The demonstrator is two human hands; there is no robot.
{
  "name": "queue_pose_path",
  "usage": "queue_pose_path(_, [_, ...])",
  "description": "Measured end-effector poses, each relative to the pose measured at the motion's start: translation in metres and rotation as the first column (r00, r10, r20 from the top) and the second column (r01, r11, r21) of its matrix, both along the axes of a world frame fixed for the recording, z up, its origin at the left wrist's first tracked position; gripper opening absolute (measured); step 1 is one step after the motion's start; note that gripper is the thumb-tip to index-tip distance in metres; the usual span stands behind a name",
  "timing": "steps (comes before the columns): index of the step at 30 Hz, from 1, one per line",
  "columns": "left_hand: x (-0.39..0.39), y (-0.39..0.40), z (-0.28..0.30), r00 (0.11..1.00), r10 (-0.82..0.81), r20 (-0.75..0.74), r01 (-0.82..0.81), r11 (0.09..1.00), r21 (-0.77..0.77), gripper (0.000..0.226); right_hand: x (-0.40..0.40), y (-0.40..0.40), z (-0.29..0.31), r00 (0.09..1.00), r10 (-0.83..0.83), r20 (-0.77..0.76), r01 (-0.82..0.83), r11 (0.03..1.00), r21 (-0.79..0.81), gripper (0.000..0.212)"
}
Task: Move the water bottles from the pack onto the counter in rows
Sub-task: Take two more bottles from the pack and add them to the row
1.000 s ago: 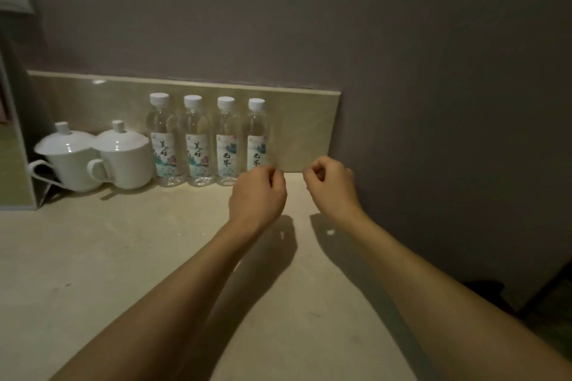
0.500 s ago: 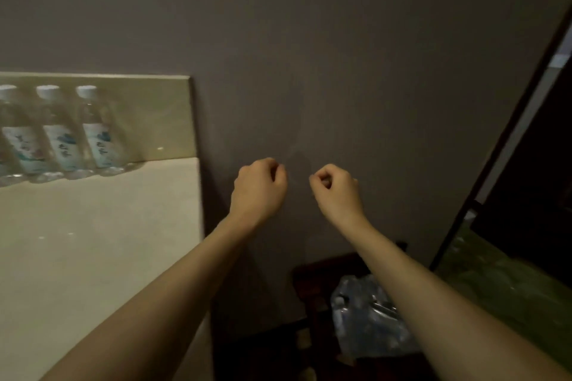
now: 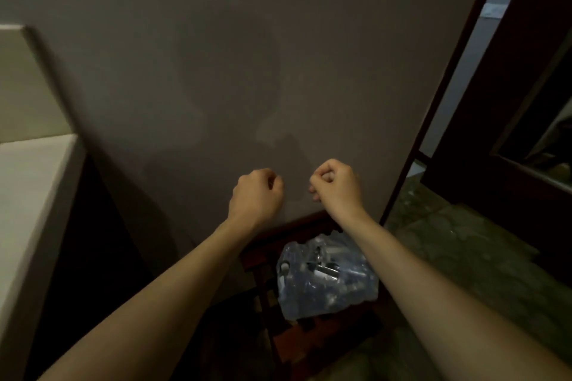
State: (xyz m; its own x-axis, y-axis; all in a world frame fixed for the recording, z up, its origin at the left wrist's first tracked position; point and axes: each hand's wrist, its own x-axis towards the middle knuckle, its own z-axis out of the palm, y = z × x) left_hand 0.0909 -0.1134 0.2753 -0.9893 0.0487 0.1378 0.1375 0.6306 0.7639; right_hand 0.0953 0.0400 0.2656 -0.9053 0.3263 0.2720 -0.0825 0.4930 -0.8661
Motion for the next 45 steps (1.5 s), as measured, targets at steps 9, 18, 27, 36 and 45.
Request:
queue_pose_path(9, [-0.083, 0.049, -0.062, 0.981, -0.143, 0.13, 0.147, 0.989, -0.021, 0.029, -0.073, 0.043, -0.047, 0.975, 0.012, 0.221, 0.003, 0.998, -0.069, 0.019])
queue_pose_path(18, [-0.142, 0.071, -0.138, 0.928, -0.137, 0.345, 0.142, 0.99, 0.012, 0.029, -0.133, 0.069, -0.119, 0.873, 0.068, 0.483, -0.057, 0.998, -0.038, 0.017])
queue_pose_path(27, [-0.143, 0.075, -0.237, 0.814, -0.082, 0.575, 0.106, 0.994, -0.009, 0.03, -0.139, 0.086, -0.228, 0.675, 0.1, 0.731, -0.042, 0.994, -0.097, 0.016])
queue_pose_path(36, [-0.156, 0.092, -0.327, 0.67, 0.09, 0.737, 0.076, 0.979, -0.189, 0.018, -0.156, 0.121, -0.343, 0.432, 0.088, 0.898, -0.199, 0.98, 0.0, 0.029])
queue_pose_path(45, [-0.174, 0.119, -0.39, 0.568, 0.23, 0.79, -0.088, 0.972, -0.219, 0.022, -0.179, 0.132, -0.412, 0.354, 0.109, 0.929, -0.338, 0.941, 0.018, 0.032])
